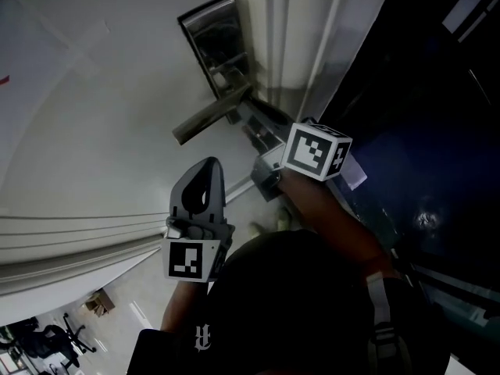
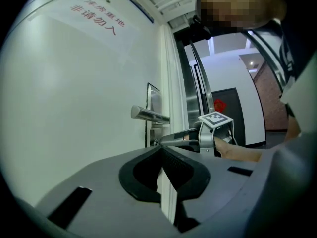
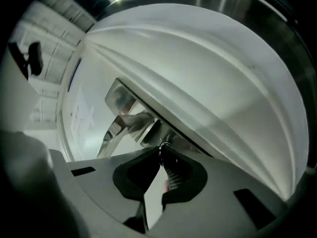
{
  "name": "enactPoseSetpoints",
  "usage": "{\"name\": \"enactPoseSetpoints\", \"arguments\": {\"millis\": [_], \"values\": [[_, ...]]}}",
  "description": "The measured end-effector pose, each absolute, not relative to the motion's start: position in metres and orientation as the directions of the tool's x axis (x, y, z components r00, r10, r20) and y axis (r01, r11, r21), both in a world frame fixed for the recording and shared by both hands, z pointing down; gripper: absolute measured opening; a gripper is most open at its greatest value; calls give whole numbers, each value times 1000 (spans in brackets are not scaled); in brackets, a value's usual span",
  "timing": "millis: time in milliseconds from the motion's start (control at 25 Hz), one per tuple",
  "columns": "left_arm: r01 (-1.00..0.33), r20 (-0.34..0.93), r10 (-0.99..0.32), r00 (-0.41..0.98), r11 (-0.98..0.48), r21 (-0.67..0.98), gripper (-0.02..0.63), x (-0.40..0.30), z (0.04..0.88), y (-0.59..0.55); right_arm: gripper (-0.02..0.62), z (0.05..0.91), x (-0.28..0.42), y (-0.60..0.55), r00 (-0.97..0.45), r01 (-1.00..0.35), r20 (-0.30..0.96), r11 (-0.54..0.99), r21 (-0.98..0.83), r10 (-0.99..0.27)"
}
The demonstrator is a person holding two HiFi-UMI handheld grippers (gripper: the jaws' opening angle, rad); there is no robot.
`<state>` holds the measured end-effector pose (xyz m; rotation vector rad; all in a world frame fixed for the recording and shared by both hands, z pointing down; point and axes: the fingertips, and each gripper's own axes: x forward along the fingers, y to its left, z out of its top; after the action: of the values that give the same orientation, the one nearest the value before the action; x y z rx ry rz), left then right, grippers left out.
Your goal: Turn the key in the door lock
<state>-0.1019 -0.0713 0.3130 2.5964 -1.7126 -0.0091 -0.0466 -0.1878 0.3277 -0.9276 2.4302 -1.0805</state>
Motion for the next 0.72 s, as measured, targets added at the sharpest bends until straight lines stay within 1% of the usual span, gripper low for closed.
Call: {"name": "enactPoseSetpoints", "arguments": {"millis": [120, 280, 400, 600, 720], "values": [[-916, 11, -916, 401, -401, 27, 6, -100, 312, -73, 25, 327, -46, -189, -748, -288, -80, 431, -855, -659], [-912, 13, -912, 409, -409, 27, 6, -98, 312, -74, 28, 336, -43, -190, -749, -176, -87, 324, -930, -657], [-910, 11, -910, 414, -413, 28, 6, -98, 312, -75, 31, 338, -43, -190, -745, -59, -128, 256, -965, -655], [-906, 8, -906, 423, -423, 33, 6, -96, 310, -75, 35, 338, -45, -190, -715, 222, -256, 136, -966, -651], [-903, 10, -903, 429, -428, 38, 6, -96, 310, -75, 35, 339, -46, -190, -678, 346, -321, 98, -933, -662]]}}
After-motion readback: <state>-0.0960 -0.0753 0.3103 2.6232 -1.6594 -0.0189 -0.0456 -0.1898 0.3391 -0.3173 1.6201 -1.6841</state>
